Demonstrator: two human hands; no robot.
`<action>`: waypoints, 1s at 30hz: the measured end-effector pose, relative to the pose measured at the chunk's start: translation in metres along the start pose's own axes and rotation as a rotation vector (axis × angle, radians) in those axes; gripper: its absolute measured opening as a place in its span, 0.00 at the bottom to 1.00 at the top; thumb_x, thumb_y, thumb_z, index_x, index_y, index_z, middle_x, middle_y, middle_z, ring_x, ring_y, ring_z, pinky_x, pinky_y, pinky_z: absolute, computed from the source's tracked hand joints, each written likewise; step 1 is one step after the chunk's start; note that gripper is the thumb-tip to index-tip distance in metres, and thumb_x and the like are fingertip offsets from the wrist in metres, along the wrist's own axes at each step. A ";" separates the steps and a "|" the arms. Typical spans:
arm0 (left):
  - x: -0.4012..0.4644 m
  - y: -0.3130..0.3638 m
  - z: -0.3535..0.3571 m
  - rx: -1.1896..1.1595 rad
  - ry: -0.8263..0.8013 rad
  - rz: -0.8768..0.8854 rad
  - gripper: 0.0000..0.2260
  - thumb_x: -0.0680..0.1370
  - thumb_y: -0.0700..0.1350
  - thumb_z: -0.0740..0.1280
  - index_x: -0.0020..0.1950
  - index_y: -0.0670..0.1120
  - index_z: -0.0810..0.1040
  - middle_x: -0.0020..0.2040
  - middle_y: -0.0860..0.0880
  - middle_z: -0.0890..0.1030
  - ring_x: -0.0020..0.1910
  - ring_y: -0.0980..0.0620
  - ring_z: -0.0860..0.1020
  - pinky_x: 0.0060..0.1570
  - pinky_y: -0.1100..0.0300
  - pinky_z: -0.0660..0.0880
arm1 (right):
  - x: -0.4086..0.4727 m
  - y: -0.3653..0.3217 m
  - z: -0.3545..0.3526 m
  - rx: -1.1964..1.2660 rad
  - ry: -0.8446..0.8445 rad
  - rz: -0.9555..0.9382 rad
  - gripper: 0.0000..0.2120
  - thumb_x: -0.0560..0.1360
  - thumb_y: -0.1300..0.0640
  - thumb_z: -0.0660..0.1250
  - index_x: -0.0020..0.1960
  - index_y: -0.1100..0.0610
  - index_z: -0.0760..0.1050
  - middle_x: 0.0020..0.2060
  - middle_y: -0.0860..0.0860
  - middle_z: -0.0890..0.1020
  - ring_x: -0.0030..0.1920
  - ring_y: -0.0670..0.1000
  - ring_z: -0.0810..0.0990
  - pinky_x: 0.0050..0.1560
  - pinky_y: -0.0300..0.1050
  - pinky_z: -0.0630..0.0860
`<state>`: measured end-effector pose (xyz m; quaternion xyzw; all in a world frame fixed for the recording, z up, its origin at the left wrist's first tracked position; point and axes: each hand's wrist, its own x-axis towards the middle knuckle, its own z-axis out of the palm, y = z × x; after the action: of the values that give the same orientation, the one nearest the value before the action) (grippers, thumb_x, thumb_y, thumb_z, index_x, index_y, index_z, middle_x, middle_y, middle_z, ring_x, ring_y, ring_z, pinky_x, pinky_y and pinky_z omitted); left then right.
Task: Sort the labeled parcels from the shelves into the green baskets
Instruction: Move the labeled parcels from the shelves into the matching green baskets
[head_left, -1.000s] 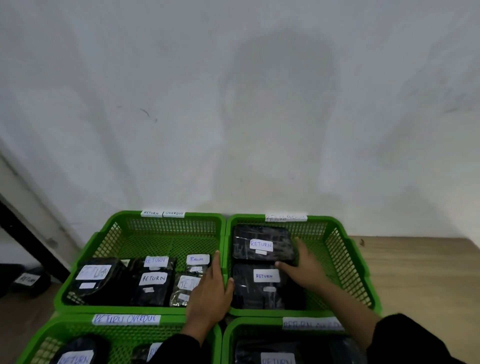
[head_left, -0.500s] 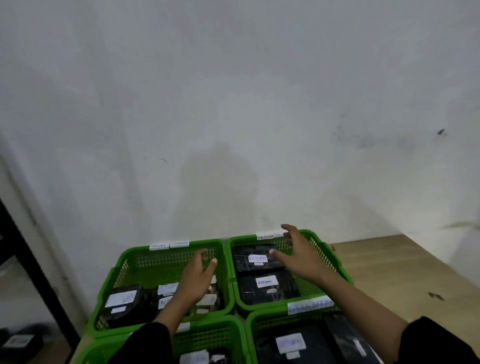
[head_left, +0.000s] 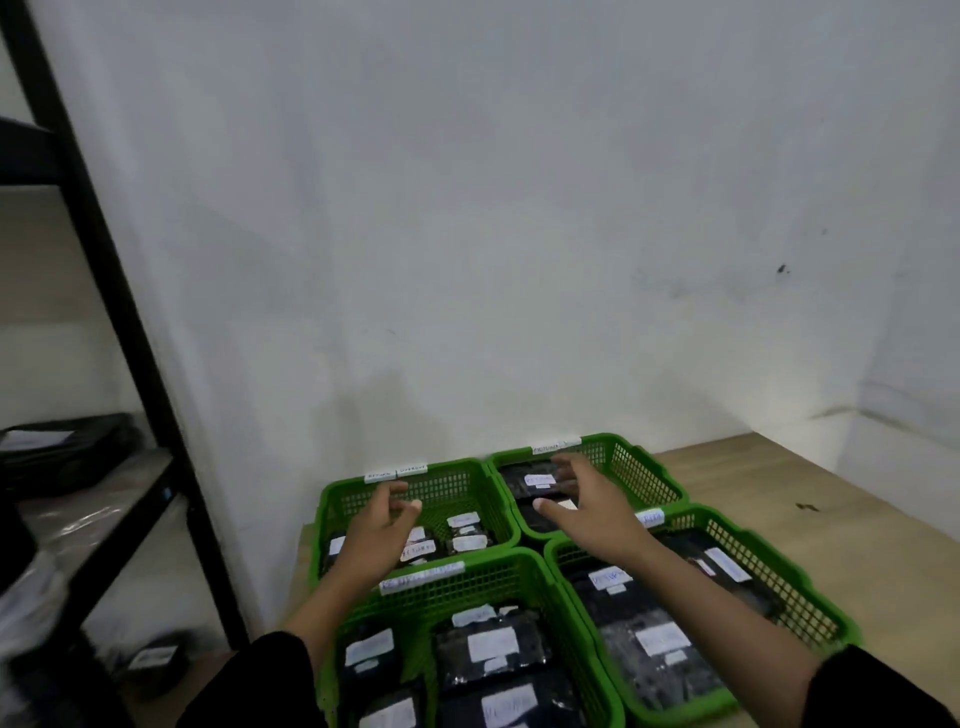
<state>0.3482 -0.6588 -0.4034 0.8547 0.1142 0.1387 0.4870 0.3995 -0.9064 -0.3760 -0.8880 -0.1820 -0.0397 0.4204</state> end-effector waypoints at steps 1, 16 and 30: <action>-0.011 0.001 -0.008 -0.008 0.007 0.002 0.12 0.79 0.46 0.61 0.63 0.48 0.69 0.54 0.47 0.76 0.48 0.50 0.75 0.47 0.58 0.70 | -0.008 -0.008 0.000 -0.005 0.002 -0.010 0.27 0.73 0.51 0.70 0.69 0.53 0.64 0.64 0.52 0.74 0.63 0.52 0.73 0.63 0.49 0.71; -0.233 -0.042 -0.103 -0.030 0.014 -0.025 0.07 0.78 0.47 0.64 0.55 0.52 0.70 0.43 0.50 0.76 0.48 0.45 0.79 0.50 0.52 0.74 | -0.230 -0.095 0.040 0.053 -0.092 -0.030 0.26 0.75 0.51 0.68 0.70 0.52 0.63 0.63 0.50 0.73 0.62 0.50 0.73 0.57 0.44 0.72; -0.370 -0.124 -0.280 -0.016 0.140 -0.185 0.11 0.79 0.49 0.62 0.60 0.51 0.70 0.51 0.48 0.78 0.54 0.47 0.78 0.58 0.50 0.73 | -0.302 -0.215 0.162 0.035 -0.247 -0.078 0.22 0.73 0.55 0.70 0.64 0.55 0.69 0.54 0.52 0.76 0.56 0.52 0.77 0.53 0.44 0.72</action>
<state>-0.1029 -0.4945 -0.4208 0.8248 0.2252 0.1536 0.4954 0.0285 -0.7464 -0.3902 -0.8710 -0.2677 0.0569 0.4081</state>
